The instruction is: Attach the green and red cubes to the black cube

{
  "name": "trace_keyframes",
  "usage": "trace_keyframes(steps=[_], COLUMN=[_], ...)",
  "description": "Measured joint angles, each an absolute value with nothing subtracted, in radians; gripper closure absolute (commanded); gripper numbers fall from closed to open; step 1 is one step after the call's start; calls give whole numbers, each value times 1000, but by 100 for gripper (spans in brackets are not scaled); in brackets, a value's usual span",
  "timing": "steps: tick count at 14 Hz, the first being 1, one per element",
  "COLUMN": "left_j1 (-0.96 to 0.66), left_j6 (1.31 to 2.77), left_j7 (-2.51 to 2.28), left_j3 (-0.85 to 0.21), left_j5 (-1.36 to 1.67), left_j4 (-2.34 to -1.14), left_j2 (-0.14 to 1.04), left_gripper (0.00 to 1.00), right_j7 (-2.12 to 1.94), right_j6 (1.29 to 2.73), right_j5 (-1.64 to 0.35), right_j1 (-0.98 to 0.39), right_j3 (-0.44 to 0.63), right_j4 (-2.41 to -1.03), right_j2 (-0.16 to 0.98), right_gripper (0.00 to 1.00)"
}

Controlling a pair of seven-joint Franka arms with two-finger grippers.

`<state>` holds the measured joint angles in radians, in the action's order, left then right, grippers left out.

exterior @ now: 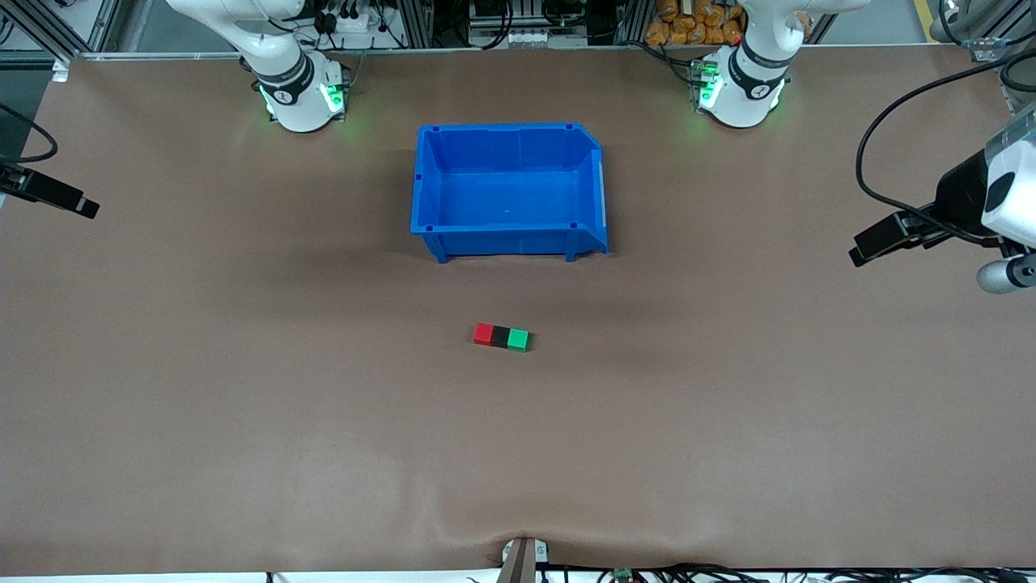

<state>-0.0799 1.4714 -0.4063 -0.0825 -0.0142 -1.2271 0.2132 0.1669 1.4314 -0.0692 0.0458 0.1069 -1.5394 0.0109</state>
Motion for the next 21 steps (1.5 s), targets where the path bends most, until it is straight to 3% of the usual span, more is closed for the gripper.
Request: trace_keyframes(steps=[5,13,21], left_j1=[-85,-93,-111], left_j6=[1472,1524,1530], left_j7=[-402,-397,-397], left_j3=[-83,-84,-87], left_j5=[-14,-14,-14], left_j4=[-1284,-1478,-1533], left_j2=[163,22,8], left_gripper=[0,0,0], right_j7=[167,187,185], right_j6=[1436,1446,1446], right_j5=[-69,-69,9], right_j1=[46,46,-5], right_j3=[107,106,100], right_j4=[-1536,-1517,-1517], right_j2=[11,11,11], right_gripper=[0,0,0])
